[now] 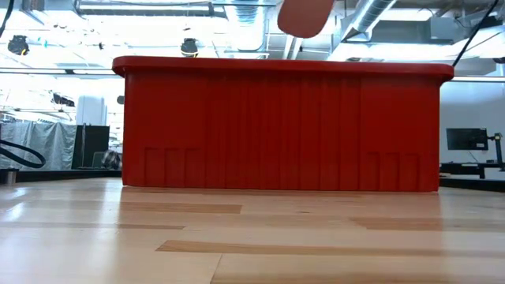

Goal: Pick and place slides into bin
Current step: Put the pink slide into the red bin

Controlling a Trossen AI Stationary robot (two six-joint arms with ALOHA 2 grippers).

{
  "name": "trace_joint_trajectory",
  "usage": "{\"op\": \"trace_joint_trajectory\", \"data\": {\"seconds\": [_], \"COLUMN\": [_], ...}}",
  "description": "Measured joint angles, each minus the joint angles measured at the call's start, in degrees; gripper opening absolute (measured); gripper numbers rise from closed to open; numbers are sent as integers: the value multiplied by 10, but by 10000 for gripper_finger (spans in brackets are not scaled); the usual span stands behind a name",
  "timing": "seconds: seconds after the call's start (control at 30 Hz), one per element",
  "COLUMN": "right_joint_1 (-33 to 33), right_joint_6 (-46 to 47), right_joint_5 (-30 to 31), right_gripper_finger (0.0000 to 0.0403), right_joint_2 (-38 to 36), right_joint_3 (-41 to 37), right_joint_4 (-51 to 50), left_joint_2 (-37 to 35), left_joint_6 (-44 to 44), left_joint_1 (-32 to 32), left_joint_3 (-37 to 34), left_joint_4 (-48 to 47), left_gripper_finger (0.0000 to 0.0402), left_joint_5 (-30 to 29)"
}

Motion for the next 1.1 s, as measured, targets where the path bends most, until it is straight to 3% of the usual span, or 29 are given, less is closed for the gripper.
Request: {"op": "trace_joint_trajectory", "data": {"seconds": [0.4, 0.73, 1.1], "right_joint_1": [-189, -362, -480], "right_joint_6": [-144, -255, -323], "right_joint_5": [-110, -219, -278], "right_gripper_finger": [0, 0, 0], "right_joint_2": [-12, -7, -7], "right_joint_3": [-4, -5, -132], "right_joint_4": [-16, -20, 33], "left_joint_2": [0, -2, -2], "left_joint_6": [9, 62, 128], "left_joint_1": [34, 105, 194], "left_joint_3": [0, 0, 0], "left_joint_4": [-46, -59, -59], "left_gripper_finger": [108, 108, 108], "left_joint_5": [-13, -18, -22]}}
